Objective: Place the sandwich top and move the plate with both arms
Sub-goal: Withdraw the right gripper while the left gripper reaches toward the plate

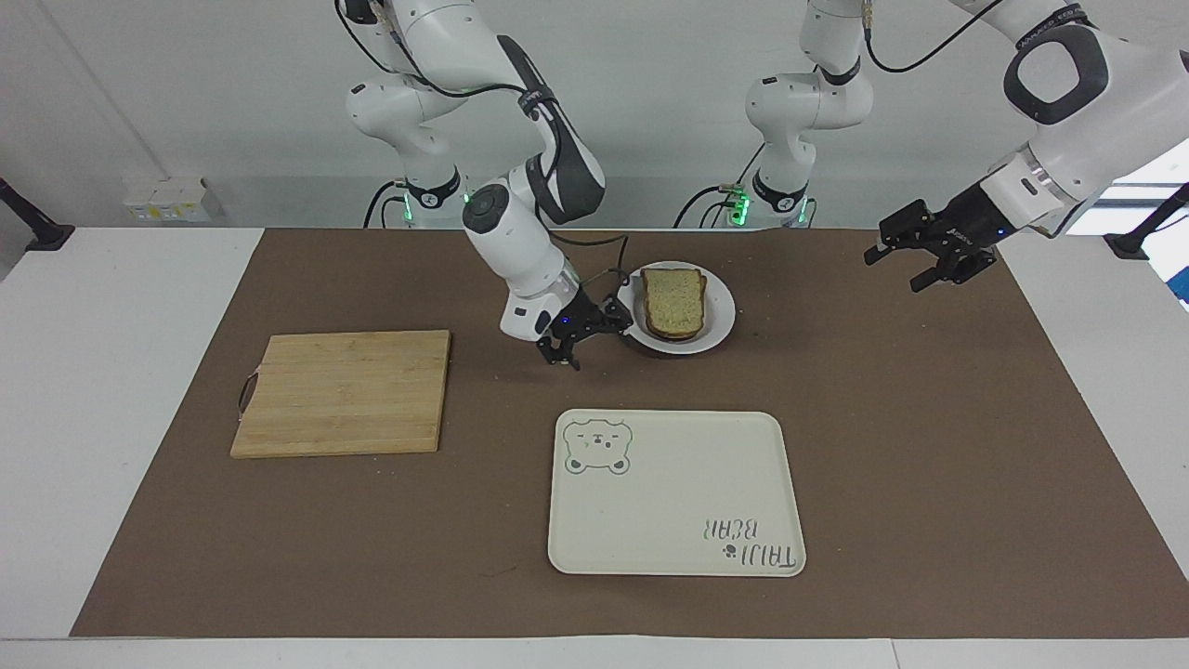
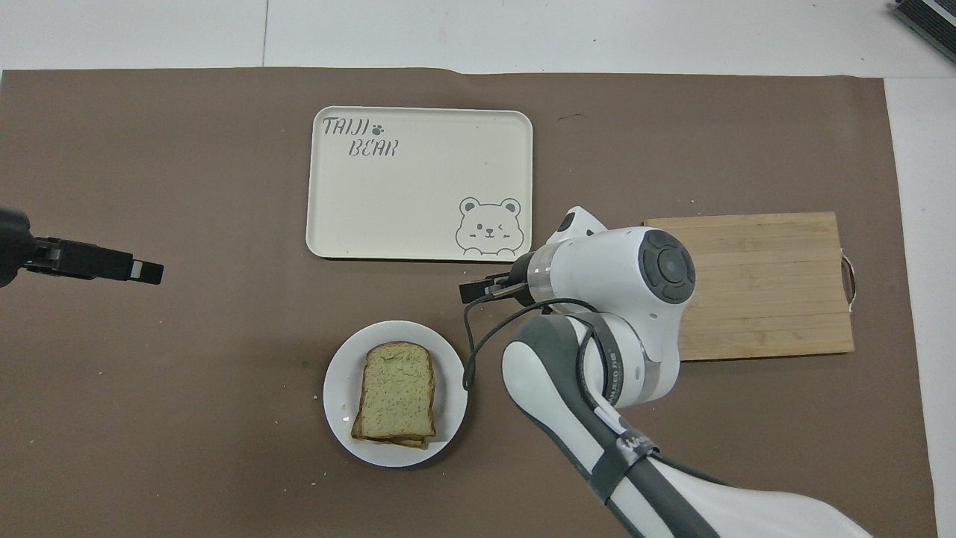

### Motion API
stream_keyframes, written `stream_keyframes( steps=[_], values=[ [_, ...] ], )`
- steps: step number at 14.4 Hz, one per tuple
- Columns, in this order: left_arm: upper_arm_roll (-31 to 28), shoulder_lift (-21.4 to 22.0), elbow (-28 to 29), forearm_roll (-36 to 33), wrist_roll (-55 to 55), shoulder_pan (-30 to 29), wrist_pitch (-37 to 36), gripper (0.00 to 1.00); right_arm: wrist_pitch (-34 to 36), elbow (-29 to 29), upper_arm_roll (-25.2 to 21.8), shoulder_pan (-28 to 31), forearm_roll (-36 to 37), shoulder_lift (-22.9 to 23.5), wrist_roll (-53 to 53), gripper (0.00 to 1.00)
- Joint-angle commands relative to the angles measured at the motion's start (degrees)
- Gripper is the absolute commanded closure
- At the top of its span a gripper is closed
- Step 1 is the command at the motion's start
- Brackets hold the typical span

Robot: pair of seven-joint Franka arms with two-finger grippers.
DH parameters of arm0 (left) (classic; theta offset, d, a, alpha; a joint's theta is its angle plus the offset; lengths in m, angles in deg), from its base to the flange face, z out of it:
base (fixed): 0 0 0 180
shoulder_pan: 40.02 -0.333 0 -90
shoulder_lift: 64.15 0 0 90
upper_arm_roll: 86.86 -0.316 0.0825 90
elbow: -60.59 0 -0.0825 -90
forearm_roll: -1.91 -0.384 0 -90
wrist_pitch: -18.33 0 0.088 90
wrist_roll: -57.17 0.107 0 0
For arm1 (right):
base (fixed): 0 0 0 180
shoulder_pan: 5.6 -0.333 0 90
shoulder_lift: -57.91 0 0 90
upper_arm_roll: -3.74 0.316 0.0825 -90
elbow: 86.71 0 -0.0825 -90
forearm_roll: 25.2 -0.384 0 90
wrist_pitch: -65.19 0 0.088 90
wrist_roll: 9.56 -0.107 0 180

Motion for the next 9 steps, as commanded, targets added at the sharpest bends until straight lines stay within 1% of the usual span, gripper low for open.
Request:
stream_keyframes(
  steps=[1, 3, 5, 7, 9],
  values=[
    [0.4, 2.1, 4.4, 2.6, 2.9, -1.1, 2.7, 0.00, 0.9, 0.2, 0.6, 3.6, 6.7, -2.2, -0.2, 0.00],
    [0.4, 1.9, 5.0, 2.8, 6.3, -0.9, 3.1, 0.00, 1.2, 0.2, 0.6, 6.1, 10.0, -2.9, -0.1, 0.00],
    [0.5, 2.0, 6.9, 2.9, 7.4, -0.8, 3.8, 0.00, 1.7, 0.2, 0.6, 8.2, 13.7, -3.8, 0.0, 0.00],
    [0.6, 1.5, 7.5, 3.1, 8.4, -0.2, 4.6, 0.00, 5.0, -1.1, 0.6, 10.1, 18.1, -4.7, 0.0, 0.00],
    [0.6, 1.6, 8.9, 3.5, 9.4, -0.1, 5.3, 0.00, 10.7, -4.5, 0.6, 12.0, 22.9, -4.7, 0.0, 0.00]
  ],
)
